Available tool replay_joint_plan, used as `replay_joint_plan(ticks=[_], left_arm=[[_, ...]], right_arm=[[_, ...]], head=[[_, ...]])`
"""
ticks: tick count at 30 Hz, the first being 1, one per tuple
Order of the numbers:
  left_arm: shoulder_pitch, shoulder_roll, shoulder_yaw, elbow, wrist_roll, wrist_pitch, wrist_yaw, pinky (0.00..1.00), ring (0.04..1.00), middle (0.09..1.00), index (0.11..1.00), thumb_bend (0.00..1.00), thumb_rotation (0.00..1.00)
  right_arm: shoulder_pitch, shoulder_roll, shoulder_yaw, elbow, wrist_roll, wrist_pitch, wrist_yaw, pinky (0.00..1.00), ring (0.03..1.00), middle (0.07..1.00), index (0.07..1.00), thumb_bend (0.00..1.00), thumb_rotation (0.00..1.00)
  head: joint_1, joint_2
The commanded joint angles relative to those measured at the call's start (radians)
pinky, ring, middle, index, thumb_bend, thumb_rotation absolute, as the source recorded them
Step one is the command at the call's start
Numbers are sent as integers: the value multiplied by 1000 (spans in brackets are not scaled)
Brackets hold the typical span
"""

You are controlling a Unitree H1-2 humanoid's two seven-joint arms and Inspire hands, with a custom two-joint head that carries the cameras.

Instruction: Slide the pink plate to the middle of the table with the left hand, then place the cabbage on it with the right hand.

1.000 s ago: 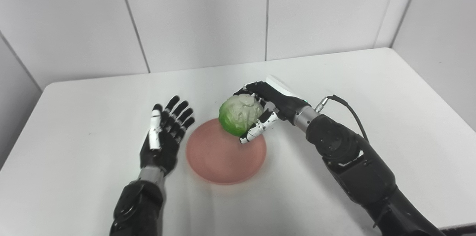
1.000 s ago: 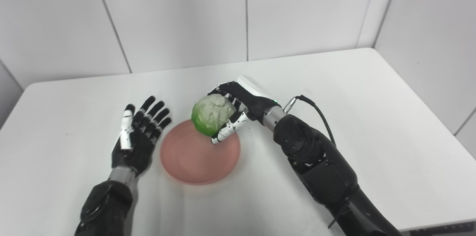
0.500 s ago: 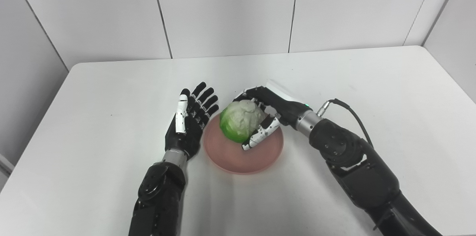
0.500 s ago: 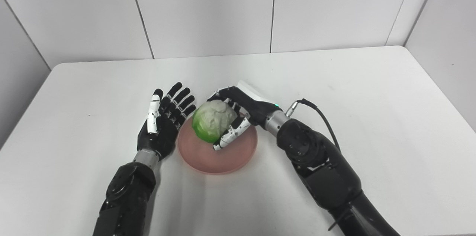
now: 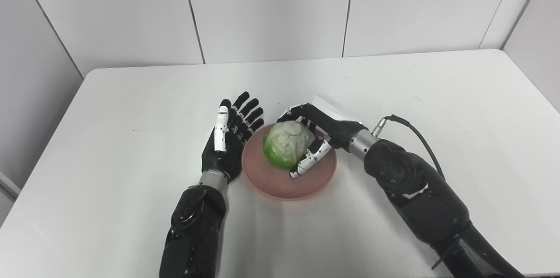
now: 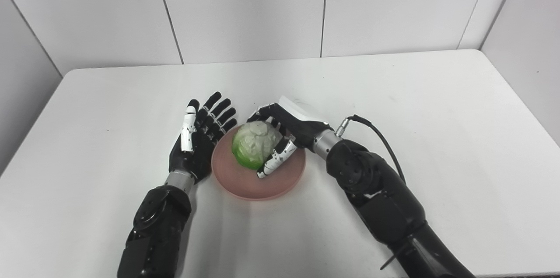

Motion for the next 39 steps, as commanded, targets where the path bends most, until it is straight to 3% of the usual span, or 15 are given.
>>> replay_joint_plan(ticks=[1,6,11,12,13,16,21,24,29,39], left_arm=[[6,-9,-4,6,10,54,23,885,873,873,860,451,1000],[3,-10,-4,2,10,62,24,885,875,875,863,448,1000],[3,-13,-9,-3,22,65,33,876,872,871,855,453,1000],[3,-13,-10,-4,24,66,35,876,873,871,855,455,1000],[3,-13,-11,-4,26,65,35,876,873,871,854,454,1000],[3,-13,-12,-4,30,63,33,877,874,871,854,453,1000],[3,-11,-15,7,36,43,20,895,883,881,860,452,1000],[1,-12,-14,14,37,38,18,894,884,885,865,452,1000],[1,-13,-11,16,34,40,19,889,871,879,865,455,1000],[1,-9,-16,21,55,41,24,859,850,859,859,458,1000]], right_arm=[[-23,9,6,-4,-28,-57,-36,345,391,427,528,521,0],[-18,10,23,7,-57,-56,-30,357,397,426,531,520,0],[-7,7,35,-5,-77,-48,-16,477,532,475,514,526,0],[-7,6,37,-6,-80,-48,-13,526,585,581,502,521,75],[-6,4,43,-11,-87,-44,-7,589,655,674,605,668,92],[-2,0,51,-25,-88,-37,11,637,713,743,711,808,114],[-6,-12,70,-42,-109,-25,62,705,818,871,880,912,365],[-10,-22,86,-53,-132,-27,88,762,864,914,940,951,465],[-8,-29,88,-59,-129,-43,108,938,955,985,999,1000,656],[1,-38,55,-96,-73,-73,92,975,983,1000,1000,1000,704]], head=[[1,2],[2,6],[6,7],[6,7],[8,7],[9,8],[8,7],[1,5],[-5,4],[-1,0]])
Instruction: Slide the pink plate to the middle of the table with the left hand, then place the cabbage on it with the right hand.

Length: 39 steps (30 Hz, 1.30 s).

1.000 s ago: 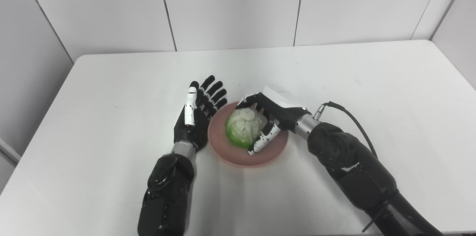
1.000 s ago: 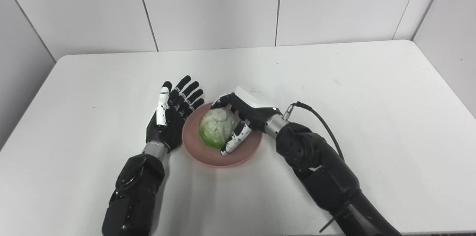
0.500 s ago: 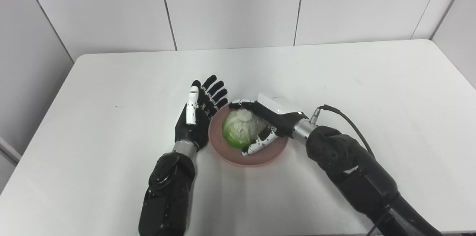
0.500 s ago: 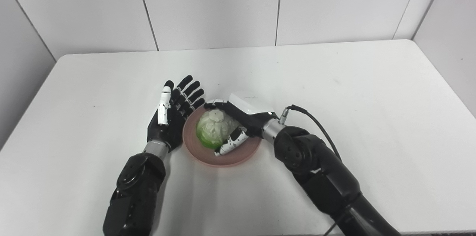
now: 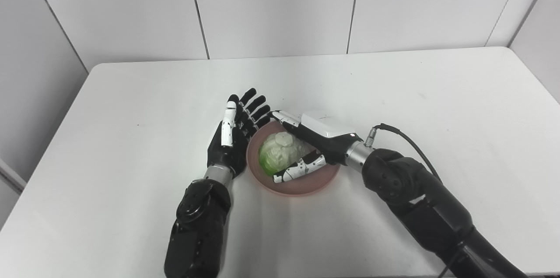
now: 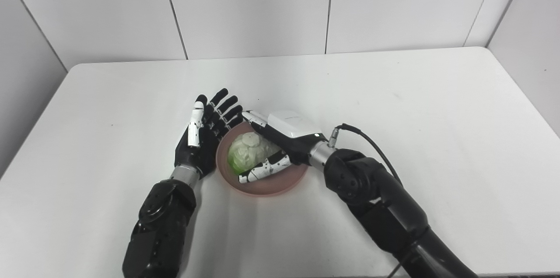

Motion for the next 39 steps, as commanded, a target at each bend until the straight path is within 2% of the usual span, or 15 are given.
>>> replay_joint_plan(ticks=[1,4,8,10,13,15,17,22,27,28,30,32,35,39], left_arm=[[4,-6,-3,27,11,25,14,864,853,860,860,454,1000],[7,-7,0,22,7,23,14,876,858,862,858,452,1000],[16,-7,9,2,-4,37,14,883,866,868,861,451,1000],[22,-4,7,-10,-1,34,10,882,871,874,867,445,1000],[30,-1,5,-30,9,25,13,900,897,893,883,442,1000],[42,-1,-2,-58,28,18,23,917,910,909,903,452,1000],[52,1,-8,-89,41,19,30,932,920,923,919,459,1000],[84,17,-27,-188,78,36,38,961,946,955,955,472,1000],[134,51,-58,-287,155,37,52,991,973,976,977,498,1000],[148,63,-66,-306,169,34,46,993,976,978,979,502,1000],[176,80,-79,-341,187,29,36,999,995,996,996,523,1000],[202,94,-97,-365,213,5,34,1000,999,999,999,518,1000],[239,98,-121,-394,249,-25,42,1000,1000,1000,1000,493,1000],[282,86,-142,-432,278,-26,52,1000,1000,1000,1000,487,1000]], right_arm=[[-20,-7,-28,-53,23,-50,-12,976,984,1000,1000,1000,715],[-4,-2,-63,-92,58,-39,-19,962,986,1000,1000,1000,719],[49,33,-156,-139,161,-34,-66,832,971,1000,1000,1000,730],[74,50,-192,-162,178,-29,-95,828,969,1000,1000,1000,755],[101,73,-231,-193,175,4,-130,901,996,1000,1000,1000,864],[116,86,-264,-211,202,44,-128,951,1000,1000,1000,1000,950],[129,93,-290,-228,230,76,-123,939,1000,1000,1000,1000,982],[167,102,-335,-270,262,107,-143,907,1000,1000,1000,1000,1000],[249,136,-381,-307,319,130,-176,860,1000,1000,1000,979,1000],[278,140,-386,-310,327,116,-185,853,1000,1000,1000,971,1000],[326,147,-391,-304,340,76,-205,945,1000,1000,1000,859,1000],[363,153,-395,-289,358,46,-223,986,1000,1000,1000,800,1000],[405,173,-404,-267,381,22,-257,1000,1000,1000,1000,725,1000],[438,196,-410,-231,415,-22,-285,990,1000,1000,1000,668,1000]], head=[[2,-1],[8,-1],[6,0],[0,-2],[2,-3],[0,-4],[-2,-4],[-11,-1],[-14,4],[-13,5],[-15,7],[-17,8],[-13,10],[-13,12]])
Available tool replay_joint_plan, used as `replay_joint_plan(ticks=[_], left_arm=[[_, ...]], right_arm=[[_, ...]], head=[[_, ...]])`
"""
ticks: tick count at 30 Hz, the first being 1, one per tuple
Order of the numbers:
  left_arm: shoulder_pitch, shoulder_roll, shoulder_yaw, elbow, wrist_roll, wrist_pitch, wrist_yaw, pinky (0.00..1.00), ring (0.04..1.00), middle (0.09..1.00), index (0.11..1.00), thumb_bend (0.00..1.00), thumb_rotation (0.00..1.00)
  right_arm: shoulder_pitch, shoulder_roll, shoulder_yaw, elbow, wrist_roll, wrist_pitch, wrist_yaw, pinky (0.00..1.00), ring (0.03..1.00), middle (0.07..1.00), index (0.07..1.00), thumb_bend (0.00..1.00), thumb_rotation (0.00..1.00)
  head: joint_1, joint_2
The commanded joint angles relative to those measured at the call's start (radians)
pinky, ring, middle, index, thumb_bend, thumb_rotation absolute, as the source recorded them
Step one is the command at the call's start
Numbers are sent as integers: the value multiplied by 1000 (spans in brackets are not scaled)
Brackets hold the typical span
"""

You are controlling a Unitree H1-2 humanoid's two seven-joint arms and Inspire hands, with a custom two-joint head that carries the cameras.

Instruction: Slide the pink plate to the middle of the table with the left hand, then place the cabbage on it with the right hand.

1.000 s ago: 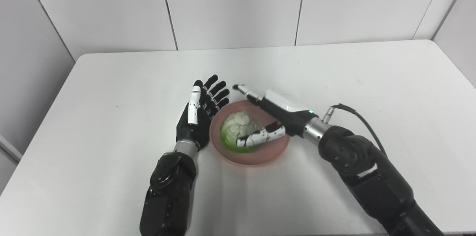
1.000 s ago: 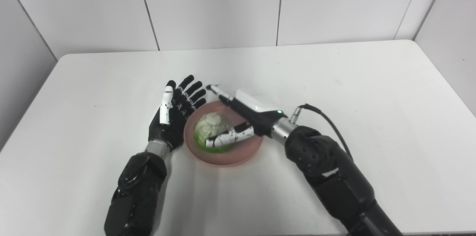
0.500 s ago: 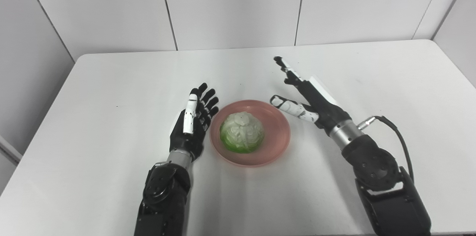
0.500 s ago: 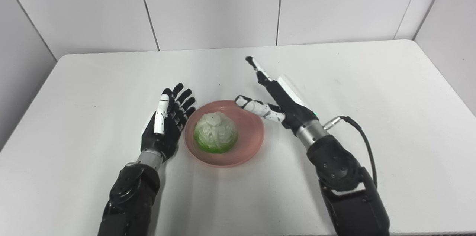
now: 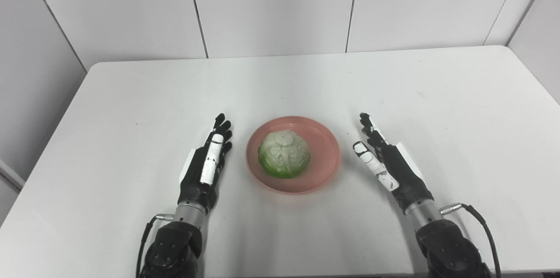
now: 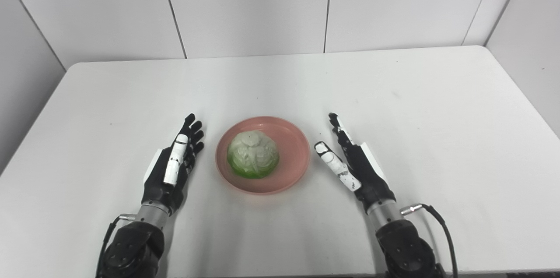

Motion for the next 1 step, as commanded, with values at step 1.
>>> replay_joint_plan(ticks=[1], left_arm=[[2,-17,-10,-40,19,-42,11,1000,1000,1000,1000,479,1000]], right_arm=[[-21,20,-5,8,30,-101,-26,988,1000,1000,1000,620,1000]], head=[[1,3]])
